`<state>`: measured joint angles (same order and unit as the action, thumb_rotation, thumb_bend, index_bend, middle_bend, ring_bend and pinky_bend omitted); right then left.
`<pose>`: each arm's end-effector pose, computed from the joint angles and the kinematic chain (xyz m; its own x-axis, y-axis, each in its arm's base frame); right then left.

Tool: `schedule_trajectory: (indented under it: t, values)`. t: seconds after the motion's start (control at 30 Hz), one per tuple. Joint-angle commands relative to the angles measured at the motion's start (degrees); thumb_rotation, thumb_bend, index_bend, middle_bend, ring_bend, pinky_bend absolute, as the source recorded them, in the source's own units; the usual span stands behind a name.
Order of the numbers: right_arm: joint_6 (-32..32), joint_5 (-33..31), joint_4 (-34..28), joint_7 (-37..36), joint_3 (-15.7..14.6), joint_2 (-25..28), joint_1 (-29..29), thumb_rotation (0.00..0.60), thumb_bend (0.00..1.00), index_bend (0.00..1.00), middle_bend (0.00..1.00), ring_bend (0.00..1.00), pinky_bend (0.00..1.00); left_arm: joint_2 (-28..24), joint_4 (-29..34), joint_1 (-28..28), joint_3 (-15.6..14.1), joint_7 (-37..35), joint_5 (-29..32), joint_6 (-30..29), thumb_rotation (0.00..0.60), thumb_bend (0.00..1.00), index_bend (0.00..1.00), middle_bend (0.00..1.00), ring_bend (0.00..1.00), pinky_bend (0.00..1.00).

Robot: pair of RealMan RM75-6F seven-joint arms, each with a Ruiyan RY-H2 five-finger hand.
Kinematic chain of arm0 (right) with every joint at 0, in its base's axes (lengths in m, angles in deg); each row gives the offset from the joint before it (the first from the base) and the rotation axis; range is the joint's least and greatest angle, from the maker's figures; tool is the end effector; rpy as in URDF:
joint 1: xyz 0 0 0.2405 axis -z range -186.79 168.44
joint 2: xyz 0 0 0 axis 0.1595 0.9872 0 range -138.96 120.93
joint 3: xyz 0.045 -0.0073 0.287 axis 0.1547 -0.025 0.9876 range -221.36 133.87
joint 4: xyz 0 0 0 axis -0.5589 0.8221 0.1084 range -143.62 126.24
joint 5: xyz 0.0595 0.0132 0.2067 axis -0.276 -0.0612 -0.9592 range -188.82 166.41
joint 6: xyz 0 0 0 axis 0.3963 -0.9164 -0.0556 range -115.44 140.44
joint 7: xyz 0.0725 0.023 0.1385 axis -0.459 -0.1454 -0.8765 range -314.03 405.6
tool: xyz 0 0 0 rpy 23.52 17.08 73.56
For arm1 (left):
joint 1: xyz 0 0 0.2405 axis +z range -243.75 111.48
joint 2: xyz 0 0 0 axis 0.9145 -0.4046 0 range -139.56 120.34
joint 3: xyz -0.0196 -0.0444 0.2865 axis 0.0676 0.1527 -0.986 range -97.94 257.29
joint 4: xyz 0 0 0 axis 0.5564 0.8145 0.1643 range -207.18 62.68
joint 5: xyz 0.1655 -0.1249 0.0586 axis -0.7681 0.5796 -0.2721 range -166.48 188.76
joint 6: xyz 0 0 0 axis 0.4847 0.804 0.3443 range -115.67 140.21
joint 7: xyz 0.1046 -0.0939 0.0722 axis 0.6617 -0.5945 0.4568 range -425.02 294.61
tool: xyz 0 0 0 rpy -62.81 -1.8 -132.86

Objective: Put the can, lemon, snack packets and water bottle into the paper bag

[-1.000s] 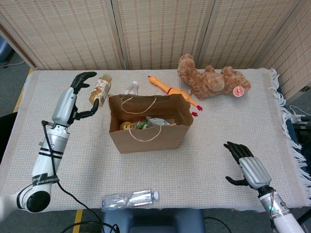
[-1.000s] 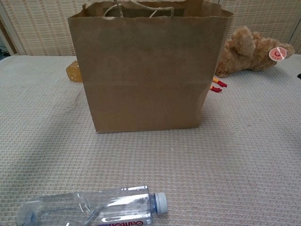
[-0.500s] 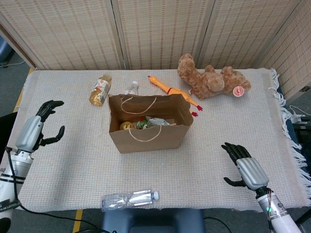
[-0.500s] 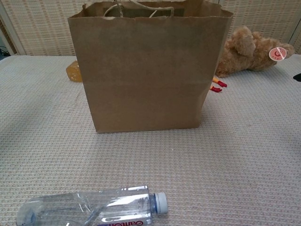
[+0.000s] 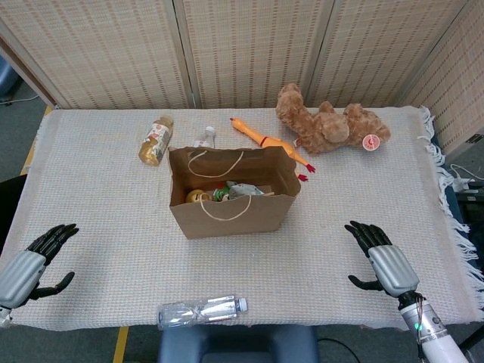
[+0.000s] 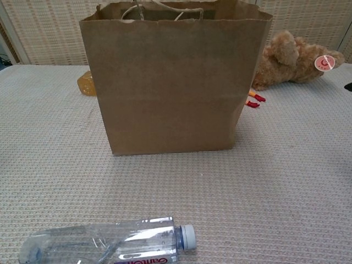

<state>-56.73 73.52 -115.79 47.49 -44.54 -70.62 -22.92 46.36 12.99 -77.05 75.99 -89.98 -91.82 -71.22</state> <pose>-0.2798 -0.2161 0.1133 0.2602 -0.3154 0.9126 -0.9634 -0.1480 0.2235 -0.3322 0.2042 0.1914 0.3002 0.2005 0.9326 0.9210 -0.3153 -0.2287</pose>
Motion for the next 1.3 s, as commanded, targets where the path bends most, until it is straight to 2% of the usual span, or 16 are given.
schedule_trajectory:
  t: [0.03, 0.13, 0.37, 0.43, 0.77, 0.93, 1.13, 1.3]
  values:
    - [-0.1, 0.0, 0.0, 0.1, 0.0, -0.1, 0.0, 0.600, 0.12, 0.06, 0.00, 0.00, 0.00, 1.5, -1.7, 3.2, -4.2, 0.5, -4.1, -3.6, 0.600, 0.37, 0.00, 0.00, 0.00, 0.11]
    - [-0.3, 0.1, 0.0, 0.1, 0.1, -0.2, 0.1, 0.600, 0.12, 0.06, 0.00, 0.00, 0.00, 2.4, -0.7, 4.8, -6.0, 2.1, -5.0, -4.5, 0.600, 0.37, 0.00, 0.00, 0.00, 0.09]
    - [-0.5, 0.3, -0.1, -0.4, 0.1, -0.2, 0.2, 0.600, 0.12, 0.06, 0.00, 0.00, 0.00, 4.1, 2.2, 6.4, -6.8, 5.8, -4.0, -4.5, 0.600, 0.37, 0.00, 0.00, 0.00, 0.06]
    - [-0.5, 0.5, -0.1, -0.8, 0.1, -0.1, 0.2, 0.600, 0.12, 0.06, 0.00, 0.00, 0.00, 5.0, 3.4, 7.1, -8.0, 7.9, -4.5, -3.7, 0.600, 0.37, 0.00, 0.00, 0.00, 0.06]
    - [0.0, 0.8, 0.1, -3.0, -0.1, 0.7, 0.0, 0.600, 0.12, 0.06, 0.00, 0.00, 0.00, 8.8, 9.1, 9.9, -10.3, 14.1, -4.5, -2.8, 0.600, 0.37, 0.00, 0.00, 0.00, 0.06]
    - [-0.2, 1.5, 0.2, -4.4, -0.2, 1.1, 0.0, 0.600, 0.12, 0.06, 0.00, 0.00, 0.00, 11.1, 9.1, 9.5, -10.6, 16.1, -5.6, -1.4, 0.600, 0.37, 0.00, 0.00, 0.00, 0.06]
    - [-0.4, 1.9, 0.6, -5.4, -0.1, 1.2, 0.1, 0.600, 0.12, 0.06, 0.00, 0.00, 0.00, 12.0, 6.5, 8.1, -13.1, 15.5, -9.2, 0.8, 0.600, 0.38, 0.00, 0.00, 0.00, 0.06]
    - [-0.2, 1.3, 0.5, -5.1, 0.0, 1.1, 0.0, 0.600, 0.12, 0.06, 0.00, 0.00, 0.00, 13.9, 5.3, 7.4, -14.1, 15.8, -11.5, 1.4, 0.600, 0.37, 0.00, 0.00, 0.00, 0.06]
